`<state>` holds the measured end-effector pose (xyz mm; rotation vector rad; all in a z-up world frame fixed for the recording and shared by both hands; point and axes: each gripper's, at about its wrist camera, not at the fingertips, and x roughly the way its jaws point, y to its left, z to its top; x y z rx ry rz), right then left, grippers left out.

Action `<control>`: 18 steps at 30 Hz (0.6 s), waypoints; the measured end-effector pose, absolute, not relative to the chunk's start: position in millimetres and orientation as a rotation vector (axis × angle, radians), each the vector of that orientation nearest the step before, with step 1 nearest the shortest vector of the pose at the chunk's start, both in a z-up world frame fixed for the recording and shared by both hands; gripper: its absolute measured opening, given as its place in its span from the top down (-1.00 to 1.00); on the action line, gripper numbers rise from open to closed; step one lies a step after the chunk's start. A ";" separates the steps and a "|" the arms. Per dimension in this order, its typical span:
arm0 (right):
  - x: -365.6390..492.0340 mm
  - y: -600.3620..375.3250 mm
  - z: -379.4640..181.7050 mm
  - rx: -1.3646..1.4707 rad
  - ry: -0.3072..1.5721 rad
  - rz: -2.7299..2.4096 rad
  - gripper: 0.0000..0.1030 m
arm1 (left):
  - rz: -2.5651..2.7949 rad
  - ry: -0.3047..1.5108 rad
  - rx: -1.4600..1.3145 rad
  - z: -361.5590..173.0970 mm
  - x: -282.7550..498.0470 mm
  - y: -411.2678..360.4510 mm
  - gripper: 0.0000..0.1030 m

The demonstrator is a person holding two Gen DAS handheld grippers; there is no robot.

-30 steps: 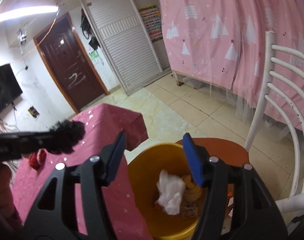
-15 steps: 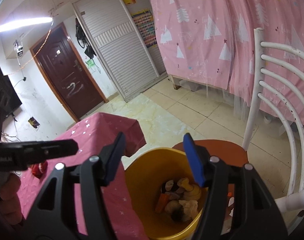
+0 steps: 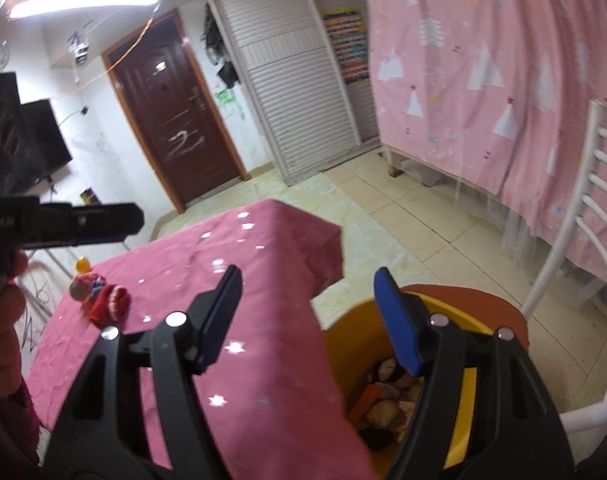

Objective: Collect trash
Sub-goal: 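Return both open tools over the table items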

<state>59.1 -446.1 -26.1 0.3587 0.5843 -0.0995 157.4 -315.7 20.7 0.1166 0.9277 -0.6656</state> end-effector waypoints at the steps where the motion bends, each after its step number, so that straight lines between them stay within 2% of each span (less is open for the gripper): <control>1: 65.2 -435.8 -24.1 0.343 0.590 -0.082 -0.31 | -0.649 0.918 0.113 22.9 161.2 -306.2 0.08; 11: 108.9 -348.6 -13.5 0.251 0.631 0.055 -0.35 | -0.478 0.879 0.085 32.8 204.5 -207.4 0.04; 18: 141.1 -294.4 -14.7 0.195 0.674 0.134 -0.38 | -0.322 0.874 0.073 30.0 246.3 -129.2 -0.07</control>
